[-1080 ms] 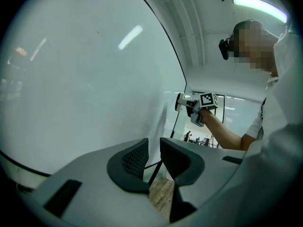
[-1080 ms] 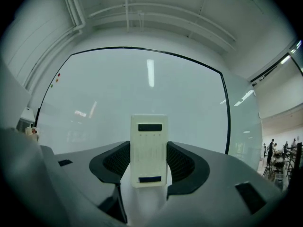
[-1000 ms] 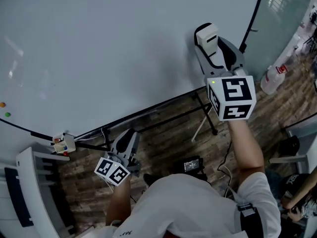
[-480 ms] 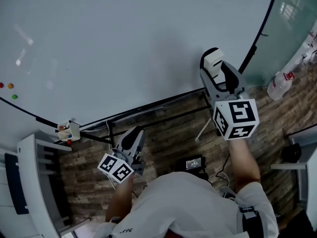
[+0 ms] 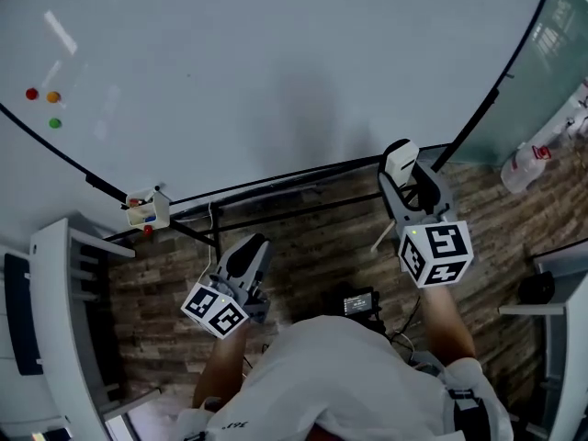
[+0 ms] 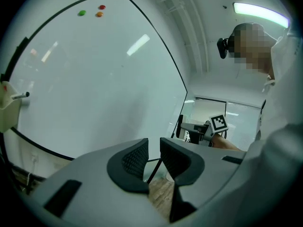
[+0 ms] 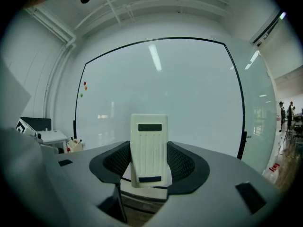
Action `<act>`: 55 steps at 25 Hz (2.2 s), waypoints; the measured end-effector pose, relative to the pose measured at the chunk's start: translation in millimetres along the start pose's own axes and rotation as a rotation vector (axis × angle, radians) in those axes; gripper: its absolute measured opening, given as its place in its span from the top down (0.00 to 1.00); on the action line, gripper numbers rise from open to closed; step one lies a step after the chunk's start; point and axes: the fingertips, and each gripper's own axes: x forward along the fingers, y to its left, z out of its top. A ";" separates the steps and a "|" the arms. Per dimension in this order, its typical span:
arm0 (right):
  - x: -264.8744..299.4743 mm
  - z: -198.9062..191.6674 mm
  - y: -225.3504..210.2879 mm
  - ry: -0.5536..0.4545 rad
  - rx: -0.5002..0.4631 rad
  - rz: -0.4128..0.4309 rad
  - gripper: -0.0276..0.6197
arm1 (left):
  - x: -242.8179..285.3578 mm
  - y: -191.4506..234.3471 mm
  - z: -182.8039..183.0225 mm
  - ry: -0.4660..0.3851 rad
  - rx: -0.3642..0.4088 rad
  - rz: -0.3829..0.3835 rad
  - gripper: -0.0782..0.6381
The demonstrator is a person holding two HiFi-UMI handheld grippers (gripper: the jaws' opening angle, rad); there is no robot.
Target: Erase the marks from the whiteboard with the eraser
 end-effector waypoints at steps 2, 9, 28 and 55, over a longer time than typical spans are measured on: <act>-10.8 -12.6 19.7 0.024 0.009 0.002 0.57 | -20.0 3.3 0.8 0.000 -0.005 0.001 0.78; -61.7 -56.8 68.9 0.096 0.047 -0.028 0.57 | -77.7 -0.6 -14.4 0.031 -0.024 -0.034 0.78; -113.2 -80.4 109.5 0.142 0.096 0.084 0.57 | -134.5 -40.2 -41.3 0.048 -0.070 -0.012 0.78; -131.7 -103.1 80.8 0.174 0.008 0.171 0.57 | -93.2 -101.1 -69.2 0.047 -0.071 -0.012 0.78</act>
